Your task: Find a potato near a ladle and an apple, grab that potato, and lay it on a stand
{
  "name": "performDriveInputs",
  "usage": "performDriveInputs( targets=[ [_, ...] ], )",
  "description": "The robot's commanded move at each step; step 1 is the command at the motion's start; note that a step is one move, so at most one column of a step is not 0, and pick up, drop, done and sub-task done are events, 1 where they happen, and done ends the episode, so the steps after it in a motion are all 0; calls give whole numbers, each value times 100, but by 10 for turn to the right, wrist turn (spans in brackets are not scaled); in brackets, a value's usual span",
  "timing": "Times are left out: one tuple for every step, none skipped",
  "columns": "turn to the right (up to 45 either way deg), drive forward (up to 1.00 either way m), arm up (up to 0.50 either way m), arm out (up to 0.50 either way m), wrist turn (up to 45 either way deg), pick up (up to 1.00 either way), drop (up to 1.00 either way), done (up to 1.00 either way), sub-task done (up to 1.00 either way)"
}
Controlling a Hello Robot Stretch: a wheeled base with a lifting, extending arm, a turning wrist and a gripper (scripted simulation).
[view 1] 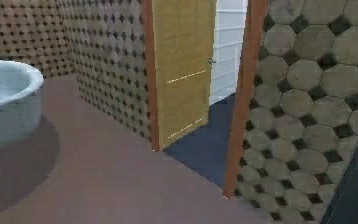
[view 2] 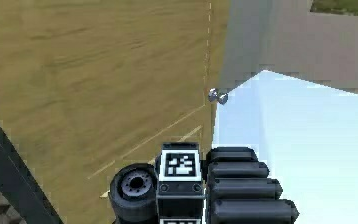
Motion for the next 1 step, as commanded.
performDriveInputs(
  targets=[
    [0,65,0,0,0,0,0,0,0]
  ],
)
